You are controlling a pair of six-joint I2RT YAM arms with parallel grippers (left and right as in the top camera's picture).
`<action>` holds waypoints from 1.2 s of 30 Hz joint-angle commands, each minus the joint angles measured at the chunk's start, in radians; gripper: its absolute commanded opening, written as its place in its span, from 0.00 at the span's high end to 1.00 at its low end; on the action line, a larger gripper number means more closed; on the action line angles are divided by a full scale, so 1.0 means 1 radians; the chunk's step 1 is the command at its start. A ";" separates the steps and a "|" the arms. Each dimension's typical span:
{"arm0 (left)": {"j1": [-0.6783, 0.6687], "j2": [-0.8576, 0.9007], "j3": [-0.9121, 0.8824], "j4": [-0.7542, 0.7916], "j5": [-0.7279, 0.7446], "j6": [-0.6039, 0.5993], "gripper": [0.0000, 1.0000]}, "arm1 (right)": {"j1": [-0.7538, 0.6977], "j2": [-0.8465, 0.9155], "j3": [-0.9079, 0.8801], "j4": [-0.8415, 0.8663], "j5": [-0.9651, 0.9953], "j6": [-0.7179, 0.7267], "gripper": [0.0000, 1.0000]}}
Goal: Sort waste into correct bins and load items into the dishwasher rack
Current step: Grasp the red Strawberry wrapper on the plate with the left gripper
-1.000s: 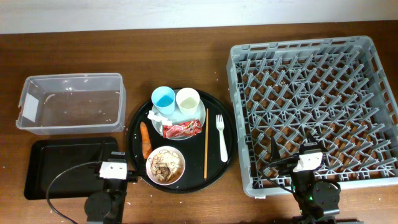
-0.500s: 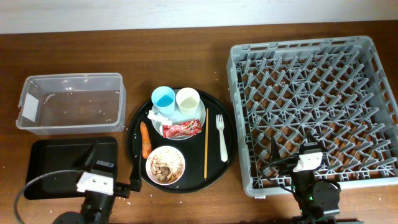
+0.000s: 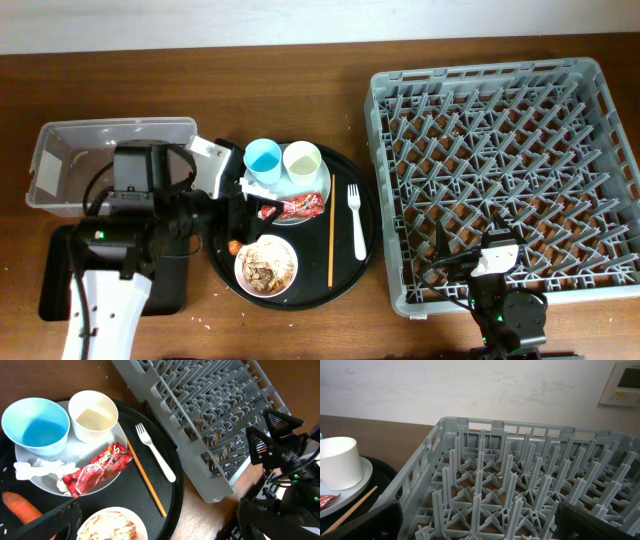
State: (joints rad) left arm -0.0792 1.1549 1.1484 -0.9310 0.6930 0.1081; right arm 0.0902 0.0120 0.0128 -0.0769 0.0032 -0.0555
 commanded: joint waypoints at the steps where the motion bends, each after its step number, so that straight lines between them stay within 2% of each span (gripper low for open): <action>1: -0.002 0.033 0.012 0.025 0.013 -0.006 0.34 | -0.006 -0.005 -0.007 -0.004 0.011 0.003 0.01; 2: -0.005 0.046 0.012 0.024 -0.003 -0.013 0.48 | -0.006 -0.005 -0.007 -0.004 0.011 0.003 0.01; 4: -0.131 0.090 0.012 0.025 -0.270 -0.135 0.52 | -0.006 -0.005 -0.007 -0.004 0.011 0.003 0.01; 7: -0.295 0.127 0.012 0.034 -0.534 -0.203 0.52 | -0.006 -0.005 -0.007 -0.004 0.011 0.003 0.01; 8: -0.333 0.159 0.012 0.036 -0.566 -0.214 0.52 | -0.006 -0.005 -0.007 -0.004 0.011 0.003 0.01; 14: -0.365 0.460 0.012 0.043 -0.670 -0.217 0.52 | -0.006 -0.005 -0.007 -0.004 0.011 0.003 0.02; 17: -0.365 0.560 0.012 0.080 -0.675 -0.217 0.51 | -0.006 -0.005 -0.007 -0.004 0.011 0.003 0.01; 19: -0.367 0.580 0.012 0.109 -0.671 -0.172 0.51 | -0.006 -0.005 -0.007 -0.004 0.011 0.003 0.01; 24: -0.445 0.580 0.008 0.109 -0.677 0.134 0.52 | -0.006 -0.005 -0.007 -0.004 0.012 0.003 0.01; 29: -0.463 0.580 -0.054 0.241 -0.754 0.155 0.56 | -0.006 -0.005 -0.007 -0.004 0.011 0.003 0.01; 35: -0.463 0.602 -0.070 0.291 -0.769 0.159 0.60 | -0.006 -0.005 -0.007 -0.004 0.011 0.003 0.01; 36: -0.463 0.620 -0.074 0.292 -0.769 0.159 0.64 | -0.006 -0.005 -0.007 -0.004 0.011 0.003 0.01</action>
State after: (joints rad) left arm -0.5404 1.7325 1.0958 -0.6445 -0.0650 0.2478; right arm 0.0902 0.0120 0.0128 -0.0772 0.0032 -0.0555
